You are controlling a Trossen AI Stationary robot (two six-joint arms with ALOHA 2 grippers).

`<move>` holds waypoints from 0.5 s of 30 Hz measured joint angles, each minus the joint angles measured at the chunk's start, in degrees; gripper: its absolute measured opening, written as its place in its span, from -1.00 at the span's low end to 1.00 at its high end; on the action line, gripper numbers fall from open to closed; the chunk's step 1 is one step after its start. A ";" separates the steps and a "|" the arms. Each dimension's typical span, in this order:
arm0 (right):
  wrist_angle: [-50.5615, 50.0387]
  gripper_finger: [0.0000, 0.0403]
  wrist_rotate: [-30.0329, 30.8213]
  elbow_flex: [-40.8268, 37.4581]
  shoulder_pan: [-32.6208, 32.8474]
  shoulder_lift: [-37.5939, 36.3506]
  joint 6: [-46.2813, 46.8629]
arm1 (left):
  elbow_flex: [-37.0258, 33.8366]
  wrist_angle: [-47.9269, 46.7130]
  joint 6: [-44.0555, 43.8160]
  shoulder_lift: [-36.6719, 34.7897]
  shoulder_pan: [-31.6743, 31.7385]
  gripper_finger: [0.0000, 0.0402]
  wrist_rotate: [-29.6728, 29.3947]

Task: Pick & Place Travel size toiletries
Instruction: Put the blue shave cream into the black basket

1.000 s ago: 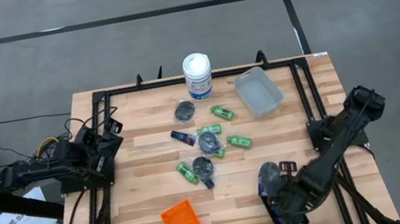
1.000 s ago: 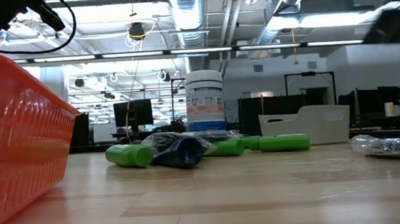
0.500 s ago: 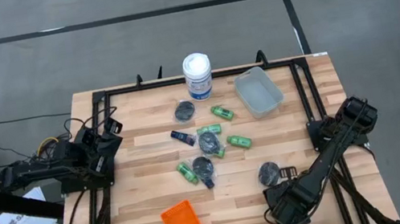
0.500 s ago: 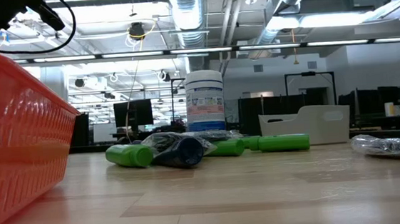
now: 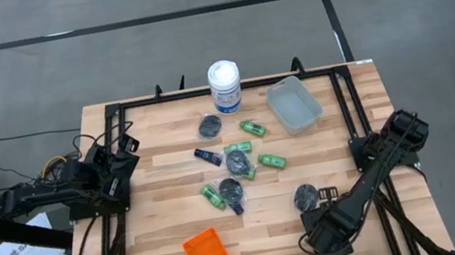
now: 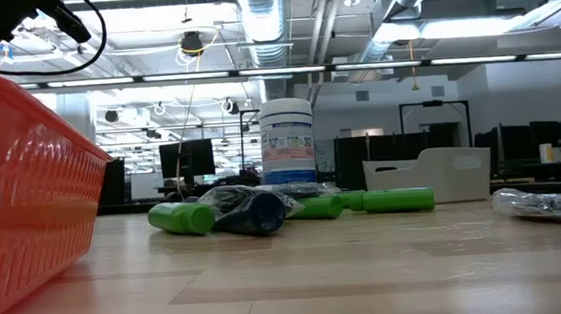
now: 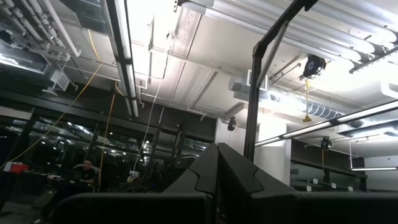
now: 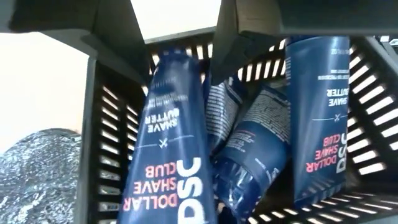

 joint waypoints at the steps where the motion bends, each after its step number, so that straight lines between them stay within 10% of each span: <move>1: -0.31 -0.15 -0.06 0.00 -0.08 0.00 0.35 | -0.01 0.00 0.00 0.00 0.00 -1.00 0.00; 15: -4.05 -0.19 8.27 8.87 0.00 -0.04 0.57 | -0.01 0.00 -0.02 0.00 0.00 -1.00 0.02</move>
